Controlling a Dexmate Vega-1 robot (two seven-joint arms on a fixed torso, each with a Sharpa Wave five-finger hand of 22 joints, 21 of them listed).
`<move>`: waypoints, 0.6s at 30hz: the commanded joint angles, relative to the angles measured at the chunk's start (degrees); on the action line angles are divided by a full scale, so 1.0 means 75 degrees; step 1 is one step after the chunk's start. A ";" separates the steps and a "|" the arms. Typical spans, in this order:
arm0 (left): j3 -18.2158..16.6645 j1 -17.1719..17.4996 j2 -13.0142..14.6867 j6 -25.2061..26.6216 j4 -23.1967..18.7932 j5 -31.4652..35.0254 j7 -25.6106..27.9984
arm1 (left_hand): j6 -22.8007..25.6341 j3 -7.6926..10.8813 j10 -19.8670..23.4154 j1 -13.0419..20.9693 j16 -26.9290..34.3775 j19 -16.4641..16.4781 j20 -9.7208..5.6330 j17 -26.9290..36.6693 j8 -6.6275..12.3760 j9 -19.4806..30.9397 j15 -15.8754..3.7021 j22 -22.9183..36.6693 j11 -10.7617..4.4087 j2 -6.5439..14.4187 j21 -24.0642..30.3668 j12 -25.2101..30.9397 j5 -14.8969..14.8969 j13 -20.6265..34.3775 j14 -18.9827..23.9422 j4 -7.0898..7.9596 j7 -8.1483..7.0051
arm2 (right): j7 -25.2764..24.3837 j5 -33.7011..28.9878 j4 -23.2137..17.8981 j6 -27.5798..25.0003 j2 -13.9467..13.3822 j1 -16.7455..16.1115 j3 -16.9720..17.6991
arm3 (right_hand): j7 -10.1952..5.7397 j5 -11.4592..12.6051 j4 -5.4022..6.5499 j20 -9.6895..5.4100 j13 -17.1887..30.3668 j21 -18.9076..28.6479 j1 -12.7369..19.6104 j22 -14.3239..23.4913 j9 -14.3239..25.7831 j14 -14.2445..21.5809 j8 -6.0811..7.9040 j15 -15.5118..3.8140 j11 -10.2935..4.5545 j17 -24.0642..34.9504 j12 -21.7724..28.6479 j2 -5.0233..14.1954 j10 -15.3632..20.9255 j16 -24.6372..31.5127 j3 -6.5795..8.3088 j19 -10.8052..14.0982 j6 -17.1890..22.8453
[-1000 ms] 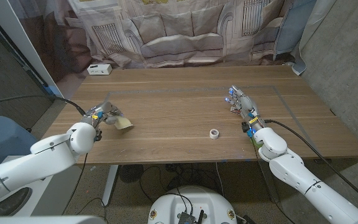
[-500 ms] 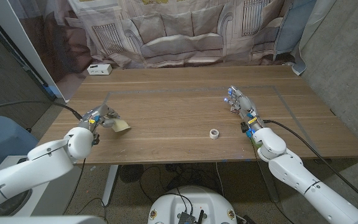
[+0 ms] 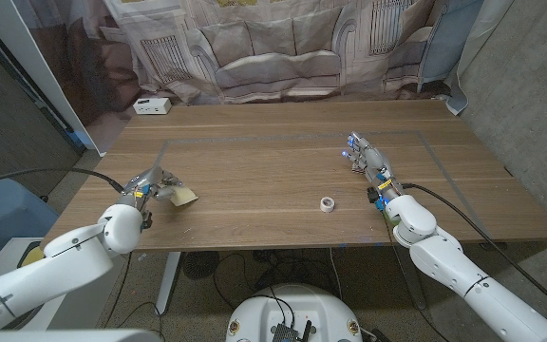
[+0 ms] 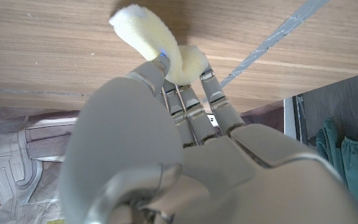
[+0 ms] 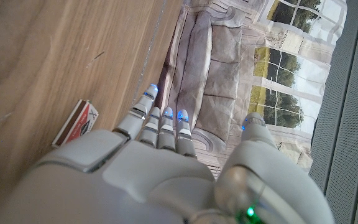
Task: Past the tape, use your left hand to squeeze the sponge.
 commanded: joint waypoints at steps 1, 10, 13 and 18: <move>0.0387 -0.0232 -0.0435 -0.0051 0.0316 0.0280 0.0221 | 0.0101 0.0032 0.0082 -0.0092 0.0061 0.0089 -0.0035 0.0016 0.0046 0.0021 0.0007 0.0006 -0.0011 -0.0006 -0.0014 0.0045 -0.0038 -0.0015 0.0076 0.0011 -0.0004 | 0.0077 0.0029 0.0099 -0.0058 0.0012 0.0135 -0.0051 | 0.0011 0.0051 -0.0001 0.0026 0.0015 -0.0002 0.0057 0.0016 0.0027 0.0066 -0.0015 -0.0004 -0.0016 0.0024 -0.0029 0.0053 0.0046 0.0000 -0.0037 0.0031 0.0066; 0.0752 -0.0576 -0.0291 0.0481 0.0241 0.0437 -0.0086 | -0.0046 0.0043 -0.0056 -0.0192 -0.0007 -0.0154 -0.0051 -0.0005 -0.0023 -0.0005 0.0058 0.0004 -0.0023 -0.0028 -0.0130 -0.0017 -0.0044 -0.0073 -0.0130 0.0020 -0.0021 | 0.0061 0.0043 0.0101 -0.0105 0.0013 0.0175 -0.0054 | 0.0014 0.0052 -0.0001 0.0028 0.0016 -0.0004 0.0061 0.0016 0.0027 0.0059 -0.0015 -0.0004 -0.0009 0.0025 -0.0025 0.0058 0.0056 -0.0005 -0.0038 0.0027 0.0068; 0.0902 -0.0721 -0.0161 0.0730 0.0159 0.0536 -0.0210 | -0.0127 -0.0005 -0.0204 -0.0301 -0.0046 -0.0301 -0.0047 0.0000 -0.0053 -0.0022 0.0068 0.0005 -0.0043 -0.0072 -0.0202 -0.0069 -0.0060 -0.0106 -0.0315 0.0045 -0.0079 | 0.0039 0.0053 0.0087 -0.0115 0.0017 0.0167 -0.0047 | 0.0008 0.0053 -0.0001 0.0032 0.0016 -0.0004 0.0062 0.0016 0.0027 0.0064 -0.0014 -0.0005 -0.0006 0.0026 -0.0026 0.0059 0.0054 -0.0003 -0.0038 0.0028 0.0069; 0.0895 -0.0719 -0.0080 0.0579 0.0198 0.0551 -0.0166 | -0.0146 -0.0115 -0.0211 -0.0487 -0.0031 -0.0330 -0.0061 -0.0001 -0.0055 -0.0036 0.0062 0.0004 -0.0130 -0.0175 -0.0230 -0.0061 -0.0091 -0.0134 -0.0361 0.0100 -0.0135 | 0.0040 0.0066 0.0092 -0.0116 0.0017 0.0169 -0.0042 | 0.0013 0.0053 -0.0001 0.0032 0.0016 -0.0005 0.0063 0.0017 0.0028 0.0064 -0.0014 -0.0006 -0.0009 0.0026 -0.0026 0.0060 0.0055 -0.0004 -0.0039 0.0028 0.0070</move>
